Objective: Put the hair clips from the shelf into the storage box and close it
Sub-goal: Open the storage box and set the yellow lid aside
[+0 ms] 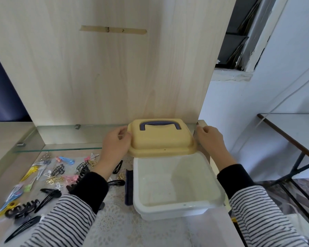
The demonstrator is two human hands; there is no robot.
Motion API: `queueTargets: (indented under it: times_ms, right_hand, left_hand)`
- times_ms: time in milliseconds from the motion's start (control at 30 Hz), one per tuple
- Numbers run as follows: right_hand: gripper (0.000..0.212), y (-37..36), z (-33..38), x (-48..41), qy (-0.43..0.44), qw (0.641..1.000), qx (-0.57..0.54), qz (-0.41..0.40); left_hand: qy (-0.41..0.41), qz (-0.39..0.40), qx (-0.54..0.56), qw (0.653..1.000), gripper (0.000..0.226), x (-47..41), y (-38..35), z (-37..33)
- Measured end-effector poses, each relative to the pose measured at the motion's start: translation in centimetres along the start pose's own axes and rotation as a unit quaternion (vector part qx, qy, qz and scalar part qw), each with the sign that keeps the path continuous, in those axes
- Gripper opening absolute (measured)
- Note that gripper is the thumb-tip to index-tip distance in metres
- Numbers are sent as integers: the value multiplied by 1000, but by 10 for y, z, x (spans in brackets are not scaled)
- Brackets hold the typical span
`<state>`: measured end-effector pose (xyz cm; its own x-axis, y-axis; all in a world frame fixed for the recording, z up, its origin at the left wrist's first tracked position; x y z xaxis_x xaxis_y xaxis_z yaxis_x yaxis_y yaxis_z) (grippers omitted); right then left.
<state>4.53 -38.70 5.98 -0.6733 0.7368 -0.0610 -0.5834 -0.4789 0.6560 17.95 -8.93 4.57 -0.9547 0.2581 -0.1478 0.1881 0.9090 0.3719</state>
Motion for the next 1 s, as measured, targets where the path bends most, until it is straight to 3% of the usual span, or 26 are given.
queueTargets:
  times_ms: [167, 300, 433, 533, 700, 1000]
  right_hand:
    - [36, 16, -27, 26, 14, 999, -24, -18]
    - [23, 6, -53, 47, 7, 997, -56, 49]
    - [27, -9, -65, 70, -6, 987, -116, 112]
    - [31, -11, -67, 78, -28, 979, -161, 120]
    - [29, -9, -55, 90, -24, 972, -192, 134]
    - [39, -10, -44, 96, -9, 972, -182, 151]
  left_hand:
    - [3, -54, 70, 996, 22, 39, 7, 19]
    - [57, -32, 108, 992, 30, 70, -1, 39]
    - [99, 37, 144, 984, 36, 89, -22, 46]
    - [114, 65, 164, 978, 22, 96, -31, 42]
    - [107, 80, 182, 974, 34, 101, -36, 36]
    - [97, 80, 216, 968, 26, 109, -31, 24]
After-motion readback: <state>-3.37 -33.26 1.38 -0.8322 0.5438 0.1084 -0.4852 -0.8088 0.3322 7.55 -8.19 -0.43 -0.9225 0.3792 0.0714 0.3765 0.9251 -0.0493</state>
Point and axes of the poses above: each hand's wrist, its own x-axis away from the middle knuckle, its own y-axis out of the back of the hand, z = x × y, the point moved 10 cm from there along -x, towards the middle knuckle, and after that the axes turned 3 degrees about z, right-handed, at the moved point
